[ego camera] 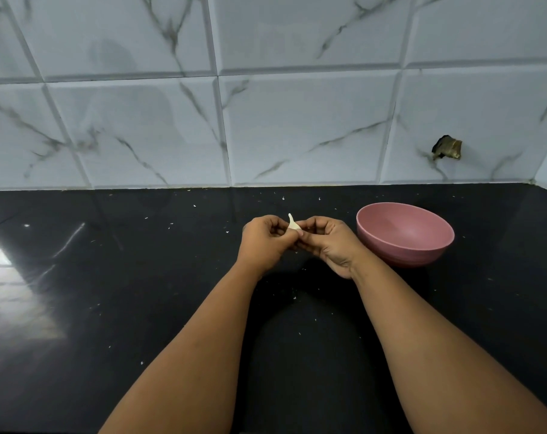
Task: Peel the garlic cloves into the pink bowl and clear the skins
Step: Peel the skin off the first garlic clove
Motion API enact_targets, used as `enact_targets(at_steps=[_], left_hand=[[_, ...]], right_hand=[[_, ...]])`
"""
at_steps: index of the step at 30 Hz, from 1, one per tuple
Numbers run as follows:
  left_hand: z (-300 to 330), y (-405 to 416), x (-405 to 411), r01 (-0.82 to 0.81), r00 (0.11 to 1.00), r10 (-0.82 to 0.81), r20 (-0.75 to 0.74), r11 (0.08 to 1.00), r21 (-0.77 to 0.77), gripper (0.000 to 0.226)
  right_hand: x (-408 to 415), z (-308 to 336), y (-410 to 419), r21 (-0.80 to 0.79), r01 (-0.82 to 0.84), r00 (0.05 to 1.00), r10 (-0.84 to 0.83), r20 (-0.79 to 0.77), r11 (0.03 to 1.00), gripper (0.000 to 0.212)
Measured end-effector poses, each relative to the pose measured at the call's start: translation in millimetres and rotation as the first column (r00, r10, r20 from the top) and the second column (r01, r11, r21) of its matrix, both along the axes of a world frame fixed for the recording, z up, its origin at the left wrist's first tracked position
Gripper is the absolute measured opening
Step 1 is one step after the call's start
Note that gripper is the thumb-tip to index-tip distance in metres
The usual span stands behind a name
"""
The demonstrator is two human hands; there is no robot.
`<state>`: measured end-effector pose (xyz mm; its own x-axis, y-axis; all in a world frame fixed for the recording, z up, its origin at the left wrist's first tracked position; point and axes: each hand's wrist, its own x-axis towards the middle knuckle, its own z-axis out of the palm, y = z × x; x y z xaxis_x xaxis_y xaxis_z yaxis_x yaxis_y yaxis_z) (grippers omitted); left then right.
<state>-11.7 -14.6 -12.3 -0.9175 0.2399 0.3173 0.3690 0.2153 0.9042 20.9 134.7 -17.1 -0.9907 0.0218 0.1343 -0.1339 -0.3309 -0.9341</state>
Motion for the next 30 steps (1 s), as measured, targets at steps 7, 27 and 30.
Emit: enact_targets(at_steps=[7,27,30], left_hand=[[-3,3,-2,0.033,0.999,-0.032,-0.007,0.992,0.118,0.016],[-9,14,0,-0.107,0.991,0.105,-0.081,0.994,-0.016,0.019],[-9,16,2,-0.129,0.989,0.127,-0.081,0.992,-0.012,0.018]], right_hand=[[-3,7,-3,0.132,0.160,0.987,-0.154,-0.056,0.978,0.018],[-5,3,-27,0.065,0.456,0.889,-0.458,0.014,0.887,0.015],[-5,2,-29,0.091,0.492,0.869,-0.495,0.011,0.866,0.019]])
